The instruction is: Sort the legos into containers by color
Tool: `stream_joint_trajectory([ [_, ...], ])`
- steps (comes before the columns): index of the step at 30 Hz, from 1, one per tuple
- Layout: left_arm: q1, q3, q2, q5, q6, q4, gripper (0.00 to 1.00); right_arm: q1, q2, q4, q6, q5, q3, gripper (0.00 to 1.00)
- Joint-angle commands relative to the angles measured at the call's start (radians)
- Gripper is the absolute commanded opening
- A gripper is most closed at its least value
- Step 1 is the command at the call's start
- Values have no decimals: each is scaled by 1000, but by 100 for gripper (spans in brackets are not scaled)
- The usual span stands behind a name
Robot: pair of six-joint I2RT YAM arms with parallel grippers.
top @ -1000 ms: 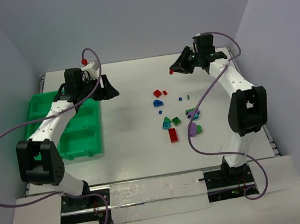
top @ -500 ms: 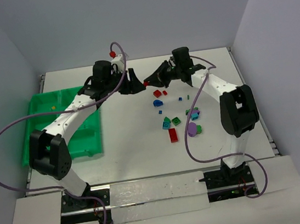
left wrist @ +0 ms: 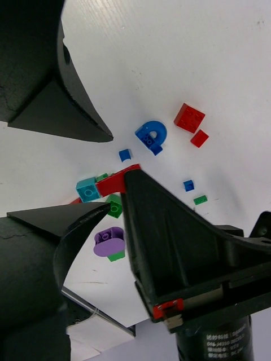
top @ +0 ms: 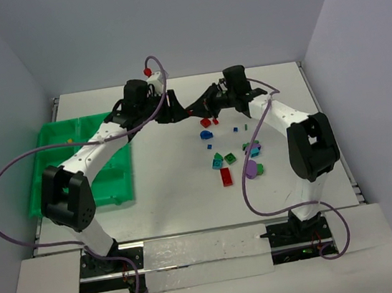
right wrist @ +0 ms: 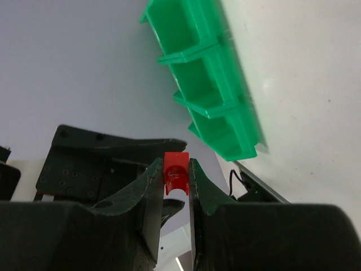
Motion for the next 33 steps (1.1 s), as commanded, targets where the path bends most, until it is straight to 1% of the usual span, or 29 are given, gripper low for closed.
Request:
stream_joint_trajectory([
  [1,-3,60,24,-9,-20,20,55,16,-68,67,16,-39,-12,0],
  [4,-4,59,33,-10,-19,19,52,23,-69,82,22,-48,-11,0],
  [5,-4,57,33,-13,-17,18,48,24,-68,84,23,-52,-9,0],
  [6,-4,54,32,-12,-17,17,47,25,-70,85,23,-53,-9,0],
  [9,-4,45,25,-22,-11,14,29,32,-71,94,20,-57,-11,0],
  [10,-2,41,17,-29,-5,9,14,35,-69,94,18,-57,-13,1],
  [11,-2,38,7,-35,3,6,3,35,-66,97,17,-58,-19,4],
  [12,0,34,-1,-41,8,-1,1,35,-62,98,18,-59,-22,10],
  [14,7,19,-18,-49,20,-8,0,35,-58,105,19,-62,-28,20],
  [15,11,13,-27,-50,27,-14,0,34,-56,108,20,-62,-32,27],
  [16,24,5,-44,-49,42,-21,0,33,-54,109,19,-63,-33,40],
  [17,41,-5,-66,-45,63,-30,0,33,-51,110,17,-64,-31,56],
  [18,53,-28,-80,-43,76,-48,0,31,-49,110,11,-64,-29,61],
  [19,77,-47,-100,-35,95,-56,0,27,-46,109,8,-64,-26,69],
  [20,84,-52,-105,-33,100,-67,0,25,-45,109,6,-63,-23,71],
  [22,146,-86,-148,-6,141,-124,0,12,-37,98,-12,-59,-12,83],
  [23,186,-100,-171,14,166,-152,0,5,-34,92,-22,-57,-8,88],
  [24,235,-110,-196,40,199,-180,0,-3,-32,88,-31,-56,-5,91],
  [25,254,-119,-205,50,212,-205,0,-7,-30,86,-42,-54,-2,93],
  [28,396,-138,-268,109,355,-329,0,-27,-23,51,-118,-50,23,96],
  [30,478,-153,-301,115,420,-385,0,-32,-25,17,-181,-37,43,96],
  [32,589,-159,-327,133,495,-473,0,-36,-28,-26,-241,-16,65,96],
  [33,673,-155,-334,141,544,-497,0,-36,-30,-69,-274,2,79,96],
])
